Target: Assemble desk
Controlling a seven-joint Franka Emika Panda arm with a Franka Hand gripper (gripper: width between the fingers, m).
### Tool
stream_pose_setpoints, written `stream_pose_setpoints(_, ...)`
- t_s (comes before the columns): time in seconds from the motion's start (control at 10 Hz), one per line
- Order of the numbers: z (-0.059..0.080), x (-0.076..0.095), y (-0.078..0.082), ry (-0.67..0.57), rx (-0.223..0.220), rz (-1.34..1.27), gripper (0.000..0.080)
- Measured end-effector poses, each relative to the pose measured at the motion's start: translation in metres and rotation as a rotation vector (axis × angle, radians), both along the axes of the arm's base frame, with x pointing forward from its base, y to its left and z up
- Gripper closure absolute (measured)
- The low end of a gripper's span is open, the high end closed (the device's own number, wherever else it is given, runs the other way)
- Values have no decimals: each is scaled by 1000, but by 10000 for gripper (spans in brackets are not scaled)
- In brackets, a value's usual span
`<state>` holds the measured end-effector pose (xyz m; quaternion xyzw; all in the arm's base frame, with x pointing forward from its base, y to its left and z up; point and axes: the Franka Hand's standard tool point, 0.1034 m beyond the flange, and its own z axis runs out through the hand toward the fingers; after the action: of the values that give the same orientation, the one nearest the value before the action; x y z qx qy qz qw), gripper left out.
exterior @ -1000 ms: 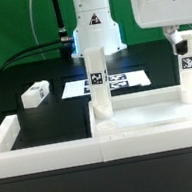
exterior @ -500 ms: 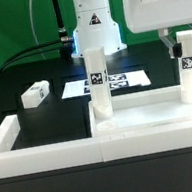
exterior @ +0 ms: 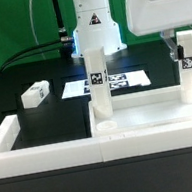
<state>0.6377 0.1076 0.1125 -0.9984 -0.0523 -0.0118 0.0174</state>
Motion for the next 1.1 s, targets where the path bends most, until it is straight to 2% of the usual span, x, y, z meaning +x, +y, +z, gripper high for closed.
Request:
stream_pose_setpoints(0.3,-2,-2,4,-6,-2,187,150)
stream_pose_setpoints(0.6,-1,0,5,-19,-22,350,150)
stream_pose_setpoints(0.9,-1,0,4,-19,-22,339,512)
stream_pose_setpoints(1.1,-1,0,4,-18,-22,313,512)
